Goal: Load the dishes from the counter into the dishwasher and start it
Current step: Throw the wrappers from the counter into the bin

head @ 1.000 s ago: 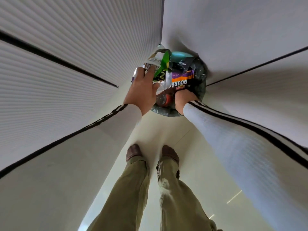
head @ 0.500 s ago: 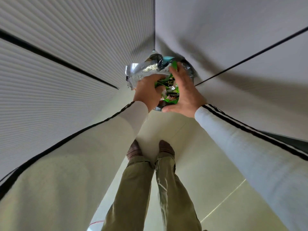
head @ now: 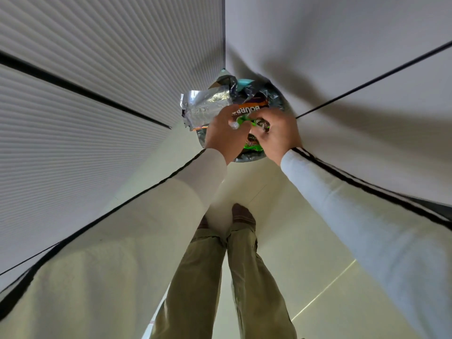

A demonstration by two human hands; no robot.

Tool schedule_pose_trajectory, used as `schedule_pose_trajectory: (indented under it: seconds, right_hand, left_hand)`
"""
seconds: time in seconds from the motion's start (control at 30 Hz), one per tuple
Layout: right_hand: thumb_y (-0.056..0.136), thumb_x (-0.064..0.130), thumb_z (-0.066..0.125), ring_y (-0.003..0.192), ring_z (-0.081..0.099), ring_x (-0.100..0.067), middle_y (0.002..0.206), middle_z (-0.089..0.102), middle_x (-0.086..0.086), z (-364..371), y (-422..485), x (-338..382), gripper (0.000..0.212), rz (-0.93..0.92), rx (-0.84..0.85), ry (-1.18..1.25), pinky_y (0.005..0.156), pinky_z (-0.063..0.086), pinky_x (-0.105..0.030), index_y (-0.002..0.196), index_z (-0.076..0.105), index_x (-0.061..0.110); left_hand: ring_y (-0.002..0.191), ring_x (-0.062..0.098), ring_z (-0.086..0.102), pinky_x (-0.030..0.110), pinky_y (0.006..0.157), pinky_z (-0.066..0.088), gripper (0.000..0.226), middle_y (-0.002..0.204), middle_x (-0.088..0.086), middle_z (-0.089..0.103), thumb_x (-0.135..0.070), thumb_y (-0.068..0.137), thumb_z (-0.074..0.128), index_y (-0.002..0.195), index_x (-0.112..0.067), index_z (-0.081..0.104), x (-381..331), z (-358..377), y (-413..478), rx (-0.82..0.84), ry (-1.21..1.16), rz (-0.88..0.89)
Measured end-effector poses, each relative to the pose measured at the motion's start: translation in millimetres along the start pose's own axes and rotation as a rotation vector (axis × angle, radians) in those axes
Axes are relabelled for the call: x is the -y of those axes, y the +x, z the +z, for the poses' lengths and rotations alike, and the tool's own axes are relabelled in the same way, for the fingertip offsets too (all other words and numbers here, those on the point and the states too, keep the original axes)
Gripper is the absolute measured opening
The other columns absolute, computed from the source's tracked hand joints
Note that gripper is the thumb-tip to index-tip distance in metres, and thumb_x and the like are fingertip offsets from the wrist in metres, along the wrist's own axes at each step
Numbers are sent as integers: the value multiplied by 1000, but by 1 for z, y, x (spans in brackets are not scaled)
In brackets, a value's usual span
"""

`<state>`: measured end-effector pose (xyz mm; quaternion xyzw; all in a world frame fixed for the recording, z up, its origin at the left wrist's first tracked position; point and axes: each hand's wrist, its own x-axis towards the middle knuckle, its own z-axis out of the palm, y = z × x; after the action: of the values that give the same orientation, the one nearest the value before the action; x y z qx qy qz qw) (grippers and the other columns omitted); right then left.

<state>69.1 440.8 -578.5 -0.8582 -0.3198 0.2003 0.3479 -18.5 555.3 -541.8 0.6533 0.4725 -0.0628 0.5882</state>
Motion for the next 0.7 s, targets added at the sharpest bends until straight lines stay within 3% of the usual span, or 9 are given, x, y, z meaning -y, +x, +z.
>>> schedule_pose_trajectory:
  seconds: [0.07, 0.17, 0.27, 0.4, 0.47, 0.6, 0.7]
  right_hand:
    - [85, 5, 69, 102, 63, -25, 118, 65, -9, 4, 7, -11, 32, 23, 113, -247, 90, 53, -39, 116, 64, 12]
    - [90, -1, 50, 87, 63, -35, 115, 57, -16, 13, 11, -23, 40, 52, 405, -550, 74, 53, -45, 128, 41, 6]
    - [98, 7, 41, 77, 57, -32, 97, 59, -14, 25, 18, -31, 34, 123, 430, -740, 62, 43, -40, 131, 36, 7]
    - [99, 21, 46, 117, 48, -31, 129, 51, -13, 52, 35, -48, 33, 226, 356, -805, 81, 47, -42, 129, 51, 10]
    - [97, 16, 44, 114, 53, -32, 127, 53, -14, 65, 42, -53, 34, 294, 327, -807, 80, 45, -40, 129, 51, 7]
    - [94, 0, 40, 104, 63, -36, 110, 65, -16, 77, 47, -53, 28, 390, 429, -838, 84, 48, -41, 113, 60, 3]
    - [95, 1, 39, 107, 61, -37, 116, 62, -16, 76, 40, -50, 29, 413, 449, -765, 86, 49, -42, 117, 57, 3]
  left_hand:
    - [104, 28, 64, 39, 87, 53, 50, 130, 4, 53, -21, 90, 59, 139, -24, 48, 7, -2, -1, -99, 479, 219]
    - [110, 35, 60, 37, 80, 45, 52, 138, 7, 45, -21, 93, 55, 144, -19, 42, 21, -7, 3, -72, 695, 376]
    - [109, 35, 59, 34, 76, 39, 50, 139, 6, 42, -21, 94, 52, 143, -17, 42, 42, -11, 14, -67, 726, 396]
    - [103, 32, 62, 42, 82, 53, 46, 135, 7, 43, -21, 94, 52, 139, -15, 45, 65, -10, 29, -28, 732, 476]
    - [102, 31, 63, 44, 82, 55, 46, 135, 7, 43, -20, 94, 51, 139, -15, 45, 73, -9, 36, -29, 746, 494]
    - [102, 30, 63, 39, 80, 54, 46, 138, 7, 43, -18, 94, 51, 140, -13, 46, 80, -6, 40, -15, 759, 541]
    - [93, 30, 64, 42, 78, 56, 46, 138, 7, 43, -18, 95, 50, 140, -13, 46, 78, -7, 36, 8, 786, 541]
